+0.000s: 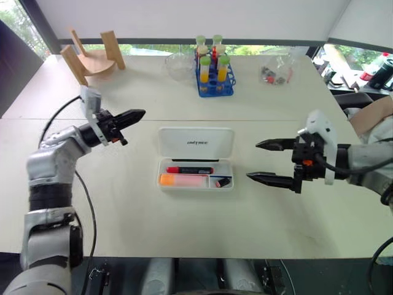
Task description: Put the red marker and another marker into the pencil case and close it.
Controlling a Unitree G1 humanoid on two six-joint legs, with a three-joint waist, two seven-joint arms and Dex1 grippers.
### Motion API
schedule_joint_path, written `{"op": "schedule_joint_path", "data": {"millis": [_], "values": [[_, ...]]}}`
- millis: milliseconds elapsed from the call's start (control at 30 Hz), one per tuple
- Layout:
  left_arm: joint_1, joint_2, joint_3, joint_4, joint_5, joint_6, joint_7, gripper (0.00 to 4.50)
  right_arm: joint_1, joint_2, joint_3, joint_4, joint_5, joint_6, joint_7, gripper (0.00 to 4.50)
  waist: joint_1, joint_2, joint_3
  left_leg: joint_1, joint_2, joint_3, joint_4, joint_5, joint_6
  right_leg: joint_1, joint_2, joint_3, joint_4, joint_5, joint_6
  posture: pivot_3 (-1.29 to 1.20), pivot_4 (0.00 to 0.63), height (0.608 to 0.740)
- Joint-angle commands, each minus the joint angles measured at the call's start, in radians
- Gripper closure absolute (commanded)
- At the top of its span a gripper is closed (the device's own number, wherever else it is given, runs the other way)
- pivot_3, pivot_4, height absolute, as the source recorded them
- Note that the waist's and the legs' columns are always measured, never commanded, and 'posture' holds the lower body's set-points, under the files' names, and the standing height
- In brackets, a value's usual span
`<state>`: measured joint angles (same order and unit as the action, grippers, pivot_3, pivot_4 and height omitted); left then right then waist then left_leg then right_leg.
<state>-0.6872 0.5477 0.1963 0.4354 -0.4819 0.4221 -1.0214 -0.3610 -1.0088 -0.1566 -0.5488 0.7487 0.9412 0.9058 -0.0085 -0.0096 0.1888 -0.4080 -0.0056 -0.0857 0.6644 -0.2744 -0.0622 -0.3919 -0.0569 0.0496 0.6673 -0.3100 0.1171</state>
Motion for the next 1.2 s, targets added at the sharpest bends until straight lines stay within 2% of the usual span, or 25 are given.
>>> {"op": "schedule_joint_path", "data": {"millis": [33, 100, 200, 367, 500, 600, 667, 733, 833, 900, 967, 1033, 1067, 1133, 1200], "values": [[-0.069, -0.024, -0.065, 0.154, 0.093, -0.158, -0.047, 4.49, -0.033, -0.006, 0.000, 0.014, -0.009, -0.028, 0.006, 0.00, -0.003, 0.000, 0.000, 0.000, 0.000, 0.000, 0.000, 0.000, 0.000, 0.000, 0.000, 0.000, 0.000, 0.000, 0.000, 0.00, 0.150, 0.740], [-0.105, -0.058, -0.102, 0.237, 0.105, -0.181, -0.120, 4.49, -0.035, -0.015, 0.003, 0.017, -0.015, -0.035, 0.012, 0.00, -0.004, 0.000, 0.000, 0.000, 0.000, 0.001, -0.001, 0.000, 0.000, -0.001, 0.000, 0.000, -0.001, 0.000, 0.000, 0.00, 0.150, 0.740], [-0.124, -0.068, -0.130, 0.265, 0.087, -0.144, -0.242, 4.49, -0.032, -0.026, -0.005, 0.013, -0.016, -0.035, 0.014, 0.00, -0.008, 0.000, 0.000, -0.001, 0.000, 0.001, -0.001, 0.000, 0.000, -0.002, 0.000, 0.000, -0.001, 0.000, 0.000, 0.00, 0.150, 0.740], [-0.079, -0.005, -0.167, 0.121, 0.022, 0.045, -0.434, 4.49, -0.009, -0.037, -0.027, 0.000, -0.010, -0.026, 0.006, 0.00, -0.014, 0.000, 0.000, -0.002, 0.001, 0.001, -0.002, 0.000, 0.000, -0.003, 0.002, 0.001, 0.000, 0.000, 0.000, 0.00, 0.150, 0.740], [0.009, 0.051, -0.265, -0.032, 0.043, 0.119, -0.521, 4.49, -0.001, -0.037, -0.032, -0.007, -0.004, -0.022, -0.003, 0.00, -0.011, 0.001, 0.000, -0.001, 0.001, 0.001, -0.002, 0.000, 0.000, -0.003, 0.001, 0.001, 0.000, 0.000, 0.000, 0.00, 0.150, 0.740], [0.100, 0.044, -0.404, -0.080, 0.192, 0.022, -0.455, 4.49, -0.001, -0.033, -0.028, -0.005, -0.008, -0.023, -0.009, 0.00, -0.005, 0.001, 0.000, 0.000, 0.001, 0.001, -0.002, 0.000, 0.000, -0.001, 0.001, 0.001, 0.000, 0.000, 0.000, 0.00, 0.150, 0.740], [0.150, 0.017, -0.509, -0.037, 0.346, -0.057, -0.315, 4.49, -0.001, -0.029, -0.024, -0.006, -0.009, -0.024, -0.014, 0.00, 0.001, 0.000, -0.001, 0.000, 0.001, 0.001, -0.001, 0.000, 0.000, 0.000, 0.000, 0.001, -0.001, 0.000, 0.000, 0.00, 0.150, 0.740], [0.183, 0.010, -0.589, 0.033, 0.489, -0.139, -0.176, 4.49, -0.003, -0.024, -0.018, -0.010, -0.011, -0.025, -0.023, 0.00, 0.018, 0.008, -0.014, 0.004, 0.001, -0.001, 0.000, 0.000, 0.000, 0.006, -0.001, 0.000, -0.002, 0.000, 0.000, 0.00, 0.150, 0.740], [0.209, 0.022, -0.597, 0.053, 0.507, -0.165, -0.141, 4.49, -0.005, -0.017, -0.013, -0.014, -0.012, -0.027, -0.035, 0.00, 0.013, 0.014, -0.026, 0.034, -0.001, 0.002, -0.006, -0.003, 0.005, 0.037, -0.003, 0.001, -0.013, -0.003, -0.003, 0.00, 0.150, 0.740], [0.225, 0.036, -0.450, -0.097, 0.303, -0.068, -0.208, 4.49, -0.003, -0.018, -0.015, -0.005, -0.015, -0.034, -0.033, 0.00, -0.003, 0.014, -0.030, 0.054, 0.001, 0.004, -0.019, -0.004, 0.005, 0.055, -0.005, 0.003, -0.023, -0.008, 0.000, 0.00, 0.150, 0.740], [0.235, 0.089, -0.336, -0.247, 0.151, 0.091, -0.247, 4.49, 0.003, -0.016, -0.013, 0.001, -0.019, -0.042, -0.031, 0.00, -0.028, 0.017, -0.032, 0.054, 0.005, 0.001, -0.020, -0.006, 0.001, 0.057, -0.007, 0.003, -0.022, -0.011, -0.002, 0.00, 0.150, 0.740], [0.261, 0.135, -0.278, -0.338, 0.096, 0.116, -0.262, 4.49, 0.011, -0.014, -0.008, 0.002, -0.023, -0.049, -0.030, 0.00, -0.037, 0.011, -0.030, 0.052, 0.007, -0.001, -0.021, -0.004, 0.005, 0.048, -0.006, 0.002, -0.019, -0.009, -0.004, 0.00, 0.150, 0.740], [0.263, 0.143, -0.216, -0.380, 0.041, 0.175, -0.229, 4.49, 0.015, -0.010, -0.001, 0.007, -0.027, -0.056, -0.029, 0.00, -0.036, 0.011, -0.030, 0.045, 0.009, 0.001, -0.021, -0.003, 0.005, 0.038, -0.003, 0.002, -0.018, -0.005, -0.010, 0.00, 0.150, 0.740], [0.321, 0.206, -0.042, -0.518, -0.093, 0.290, -0.195, 4.49, 0.022, 0.001, 0.021, 0.021, -0.037, -0.069, -0.023, 0.00, -0.036, 0.008, -0.030, 0.027, 0.010, 0.000, -0.018, -0.003, 0.005, 0.020, 0.001, 0.001, -0.011, 0.000, -0.004, 0.00, 0.150, 0.740], [0.407, 0.264, 0.123, -0.660, -0.207, 0.409, -0.150, 4.49, 0.031, 0.003, 0.040, 0.041, -0.044, -0.080, -0.001, 0.00, -0.037, 0.004, -0.030, 0.009, 0.012, 0.000, -0.015, -0.003, 0.005, 0.001, 0.001, 0.001, -0.006, -0.002, -0.006, 0.00, 0.150, 0.740]]}}
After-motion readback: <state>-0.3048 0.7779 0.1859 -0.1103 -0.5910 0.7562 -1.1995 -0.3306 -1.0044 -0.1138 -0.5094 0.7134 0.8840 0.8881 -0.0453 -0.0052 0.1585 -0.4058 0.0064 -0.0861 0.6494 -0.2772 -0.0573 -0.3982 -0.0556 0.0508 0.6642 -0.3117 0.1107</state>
